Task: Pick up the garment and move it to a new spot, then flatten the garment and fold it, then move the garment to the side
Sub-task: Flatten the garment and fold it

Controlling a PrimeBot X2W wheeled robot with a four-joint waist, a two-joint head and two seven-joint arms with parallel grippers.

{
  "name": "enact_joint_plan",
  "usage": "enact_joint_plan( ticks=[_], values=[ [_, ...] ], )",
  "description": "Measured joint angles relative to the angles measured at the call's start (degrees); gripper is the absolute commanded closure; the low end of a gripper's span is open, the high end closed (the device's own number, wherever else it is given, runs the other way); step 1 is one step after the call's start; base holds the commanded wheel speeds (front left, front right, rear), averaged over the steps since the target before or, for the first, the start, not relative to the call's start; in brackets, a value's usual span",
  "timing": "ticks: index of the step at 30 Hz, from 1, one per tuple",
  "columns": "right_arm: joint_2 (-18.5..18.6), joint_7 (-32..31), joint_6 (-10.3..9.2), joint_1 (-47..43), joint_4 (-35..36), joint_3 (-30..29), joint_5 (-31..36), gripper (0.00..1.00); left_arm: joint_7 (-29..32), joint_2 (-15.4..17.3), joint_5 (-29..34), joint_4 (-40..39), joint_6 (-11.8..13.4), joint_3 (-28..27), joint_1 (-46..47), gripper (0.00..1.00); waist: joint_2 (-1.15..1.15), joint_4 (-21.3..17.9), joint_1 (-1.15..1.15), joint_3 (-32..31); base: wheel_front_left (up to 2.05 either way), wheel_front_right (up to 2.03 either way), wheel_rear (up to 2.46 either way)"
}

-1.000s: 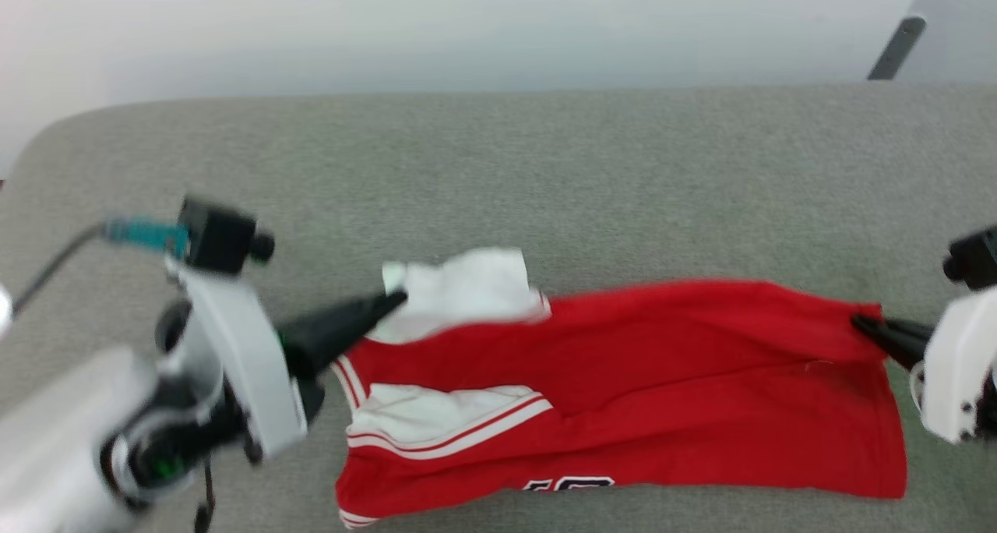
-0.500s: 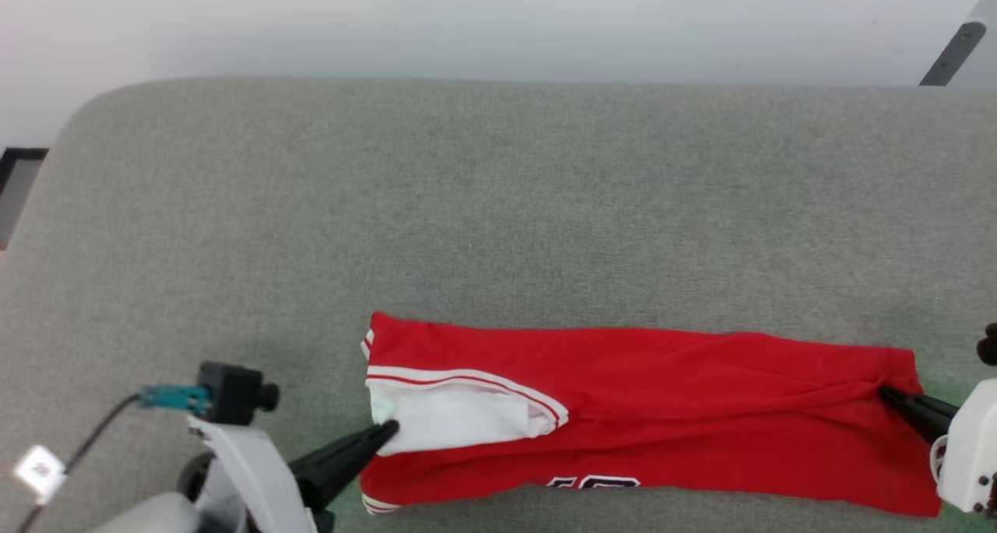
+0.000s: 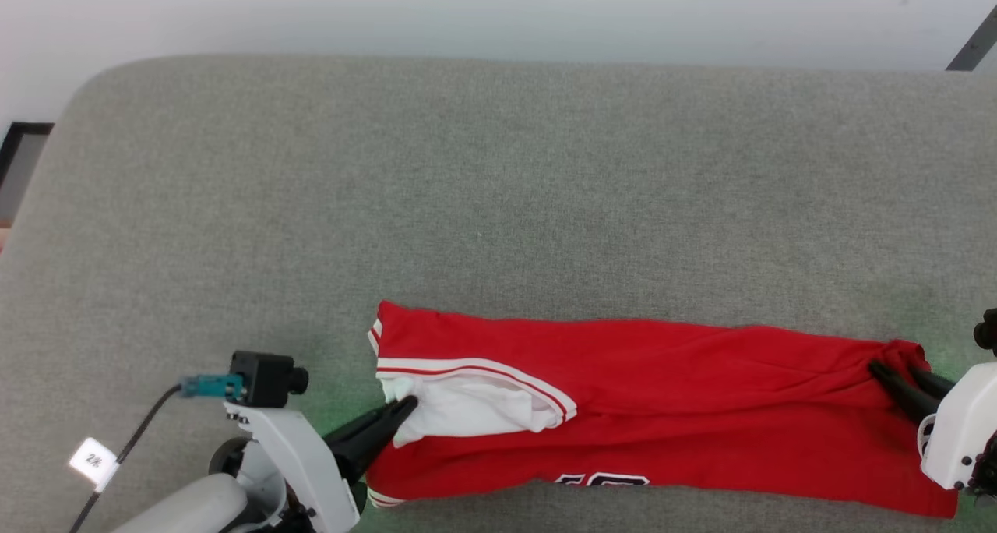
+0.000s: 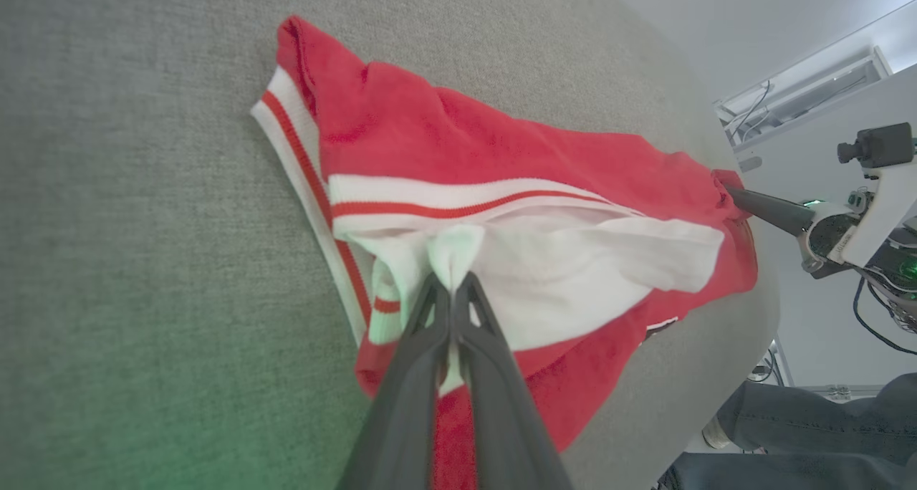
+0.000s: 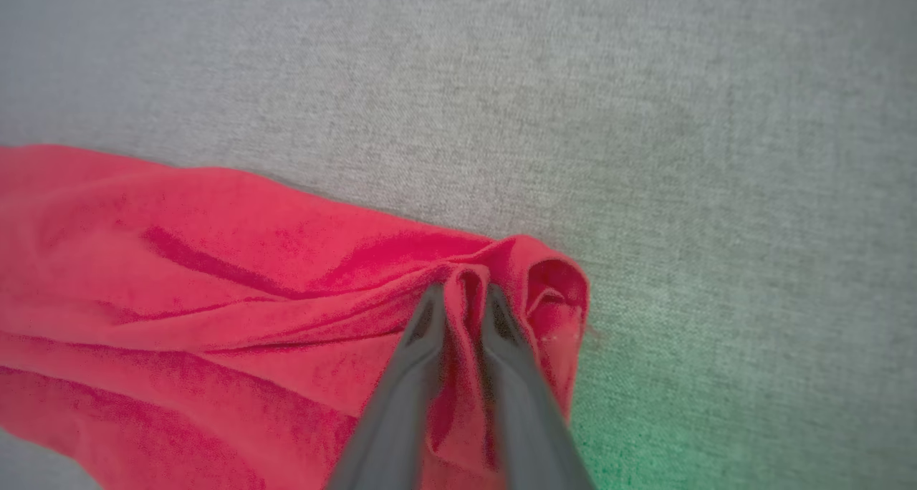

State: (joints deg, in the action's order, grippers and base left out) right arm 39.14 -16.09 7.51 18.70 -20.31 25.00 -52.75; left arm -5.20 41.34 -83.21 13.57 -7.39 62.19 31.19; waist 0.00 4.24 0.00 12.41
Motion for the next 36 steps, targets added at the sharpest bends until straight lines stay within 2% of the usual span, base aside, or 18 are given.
enact_joint_plan(
  ticks=[4,9,13,16,21,22,23,24,26,30,34,36],
  values=[
    [0.1,0.2,0.00,-0.4,2.4,-0.2,-1.1,0.00,-2.9,1.1,0.0,-1.1,0.0,-0.1,-0.2,0.00,0.00,0.0,0.00,-1.2,0.00,0.00,0.00],
    [2.1,-0.4,0.00,-2.9,4.9,-2.1,-2.4,0.00,-7.3,1.7,0.7,-0.8,0.0,-1.3,-1.6,0.00,0.00,0.6,0.00,-2.8,0.00,0.00,0.00],
    [3.5,-1.3,-0.01,-6.3,5.1,-4.4,-2.9,0.00,-9.4,0.3,2.9,1.4,0.3,-4.2,-2.8,0.00,0.00,2.0,0.00,-3.9,0.00,0.00,0.00],
    [4.0,-2.3,0.00,-9.0,5.1,-6.3,-3.5,0.00,-9.7,-2.5,7.2,2.7,2.1,-9.6,-4.3,0.00,0.00,3.3,0.00,-4.4,0.00,0.00,0.00],
    [4.5,-5.2,-0.01,-12.2,4.6,-10.7,-4.6,0.00,-9.9,-8.6,19.9,2.6,3.9,-23.7,-10.1,0.00,0.00,5.4,0.00,-4.6,0.00,0.00,0.00],
    [4.5,-5.2,-0.01,-12.2,4.6,-10.7,-4.6,0.00,-9.9,-8.6,19.9,2.6,3.9,-23.7,-10.1,0.00,0.00,5.4,0.00,-4.6,0.00,0.00,0.00],
    [4.5,-6.0,0.00,-12.4,4.6,-11.4,-4.6,0.00,-9.9,-9.6,23.0,2.0,3.8,-25.9,-11.4,0.00,0.00,5.8,0.00,-4.6,0.00,0.00,0.00],
    [4.3,-8.4,0.00,-12.6,4.2,-12.9,-4.6,0.00,-9.9,-12.2,28.7,0.7,3.5,-30.8,-13.7,0.00,0.00,6.2,0.00,-4.3,0.00,0.00,0.00],
    [4.0,-11.4,-0.01,-12.7,4.0,-14.1,-4.6,0.00,-9.9,-14.1,35.2,-0.3,3.5,-34.8,-15.5,0.00,0.00,6.4,0.00,-3.8,0.00,0.00,0.00],
    [3.0,-19.4,-0.01,-12.5,4.2,-15.4,-4.7,0.00,-9.9,-17.3,46.6,-1.7,3.9,-40.4,-17.6,0.00,0.00,6.9,0.00,-3.1,0.00,0.00,0.00],
    [1.6,-25.7,-0.05,-11.6,4.9,-16.9,-3.6,0.00,-9.9,-20.3,54.6,-1.9,3.4,-43.6,-18.8,0.00,0.00,7.5,0.00,-2.5,0.00,0.00,0.00],
    [0.3,-27.6,-0.05,-10.7,4.7,-17.7,-1.8,0.00,-9.9,-22.3,56.6,-1.7,3.3,-45.4,-19.1,0.00,0.00,7.6,0.00,-2.2,0.00,0.00,0.00]
  ],
)
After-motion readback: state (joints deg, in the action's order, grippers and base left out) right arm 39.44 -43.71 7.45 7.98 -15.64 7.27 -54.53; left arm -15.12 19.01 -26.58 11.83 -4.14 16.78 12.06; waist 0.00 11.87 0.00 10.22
